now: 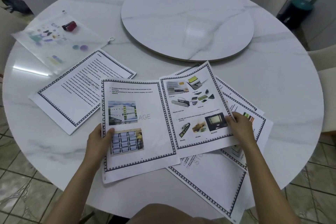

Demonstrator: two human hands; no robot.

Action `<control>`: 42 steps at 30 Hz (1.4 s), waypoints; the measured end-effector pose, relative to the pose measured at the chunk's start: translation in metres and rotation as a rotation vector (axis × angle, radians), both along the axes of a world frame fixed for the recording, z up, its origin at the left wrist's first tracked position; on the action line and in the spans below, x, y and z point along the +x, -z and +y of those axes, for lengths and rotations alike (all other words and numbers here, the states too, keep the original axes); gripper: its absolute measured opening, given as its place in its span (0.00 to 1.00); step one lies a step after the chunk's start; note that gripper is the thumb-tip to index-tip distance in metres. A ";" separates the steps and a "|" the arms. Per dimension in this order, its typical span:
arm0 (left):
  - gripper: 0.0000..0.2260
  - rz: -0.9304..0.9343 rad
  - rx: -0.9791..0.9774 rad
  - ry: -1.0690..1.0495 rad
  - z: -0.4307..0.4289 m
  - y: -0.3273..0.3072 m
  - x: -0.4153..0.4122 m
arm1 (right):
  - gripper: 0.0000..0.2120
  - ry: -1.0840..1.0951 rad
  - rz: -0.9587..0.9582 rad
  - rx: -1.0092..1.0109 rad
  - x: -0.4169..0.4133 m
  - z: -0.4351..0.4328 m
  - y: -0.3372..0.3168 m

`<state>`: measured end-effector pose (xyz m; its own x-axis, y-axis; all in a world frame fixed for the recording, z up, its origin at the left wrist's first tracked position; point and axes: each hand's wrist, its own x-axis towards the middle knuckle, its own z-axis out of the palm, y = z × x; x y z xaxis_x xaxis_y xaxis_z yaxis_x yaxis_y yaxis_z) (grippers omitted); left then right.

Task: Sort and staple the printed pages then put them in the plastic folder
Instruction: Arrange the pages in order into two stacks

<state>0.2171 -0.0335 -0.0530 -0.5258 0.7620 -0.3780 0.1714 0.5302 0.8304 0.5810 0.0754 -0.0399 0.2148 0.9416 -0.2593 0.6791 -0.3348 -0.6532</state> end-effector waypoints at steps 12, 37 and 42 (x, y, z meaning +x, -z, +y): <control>0.10 -0.028 0.014 -0.016 -0.002 0.009 0.010 | 0.16 0.162 0.198 0.196 0.042 0.008 -0.025; 0.12 0.009 0.022 -0.058 -0.008 0.015 0.019 | 0.03 -0.352 0.232 -0.055 -0.123 -0.055 0.017; 0.12 0.044 0.023 -0.033 -0.008 0.018 0.016 | 0.12 -0.169 0.232 -0.004 -0.085 -0.042 0.010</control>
<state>0.2334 -0.0412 -0.0707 -0.5664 0.7523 -0.3364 0.1909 0.5169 0.8345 0.4960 0.0332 -0.0500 -0.0107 0.9578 -0.2871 0.5585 -0.2325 -0.7962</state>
